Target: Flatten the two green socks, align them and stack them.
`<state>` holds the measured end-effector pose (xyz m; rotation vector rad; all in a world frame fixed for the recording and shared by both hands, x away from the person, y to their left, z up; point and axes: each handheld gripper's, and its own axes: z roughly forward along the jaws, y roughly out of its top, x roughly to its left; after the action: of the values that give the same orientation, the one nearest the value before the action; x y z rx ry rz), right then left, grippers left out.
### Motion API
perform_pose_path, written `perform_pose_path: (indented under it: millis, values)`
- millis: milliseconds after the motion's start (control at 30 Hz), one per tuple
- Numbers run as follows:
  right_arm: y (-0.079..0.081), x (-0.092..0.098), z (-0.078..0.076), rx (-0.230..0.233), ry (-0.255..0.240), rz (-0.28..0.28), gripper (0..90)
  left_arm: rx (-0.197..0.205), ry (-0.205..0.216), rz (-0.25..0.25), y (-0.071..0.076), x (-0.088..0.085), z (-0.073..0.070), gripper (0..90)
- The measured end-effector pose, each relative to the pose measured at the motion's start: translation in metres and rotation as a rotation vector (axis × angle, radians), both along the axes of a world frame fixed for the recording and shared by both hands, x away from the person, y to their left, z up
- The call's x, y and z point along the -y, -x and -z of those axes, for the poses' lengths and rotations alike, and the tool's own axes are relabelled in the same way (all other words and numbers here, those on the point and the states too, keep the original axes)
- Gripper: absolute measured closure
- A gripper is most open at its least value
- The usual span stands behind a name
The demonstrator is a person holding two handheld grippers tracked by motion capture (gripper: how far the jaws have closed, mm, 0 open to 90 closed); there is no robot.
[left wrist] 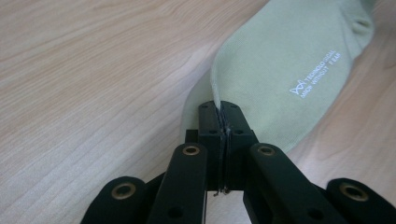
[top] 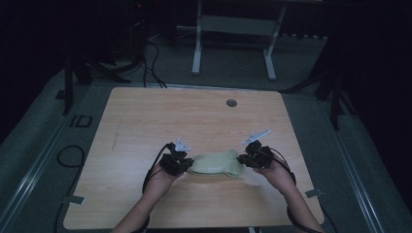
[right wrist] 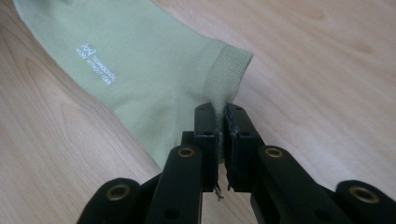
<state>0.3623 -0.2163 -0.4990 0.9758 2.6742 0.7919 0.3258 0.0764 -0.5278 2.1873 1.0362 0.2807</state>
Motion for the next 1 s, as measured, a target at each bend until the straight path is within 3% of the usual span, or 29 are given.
perform_pose_path:
  millis: [267, 600, 833, 867, 1000]
  values:
    - [-0.007, 0.0, 0.017, -0.049, 0.009, 0.008, 84.4, -0.015, -0.015, -0.006, -0.005, 0.0, 0.011, 88.3]
    - [-0.009, 0.0, 0.031, -0.076, 0.019, 0.016, 83.9, -0.038, -0.044, 0.007, -0.008, 0.003, 0.024, 88.1]
    - [-0.009, 0.002, 0.039, -0.087, 0.001, 0.028, 83.0, -0.038, -0.04, 0.003, -0.009, 0.002, 0.026, 87.6]
    - [-0.009, 0.002, 0.039, -0.09, 0.001, 0.028, 81.9, -0.043, -0.039, -0.001, -0.01, 0.002, 0.025, 86.7]
    - [-0.007, 0.002, 0.033, -0.071, 0.015, 0.03, 70.2, -0.023, -0.008, -0.004, -0.007, 0.001, 0.016, 68.0]
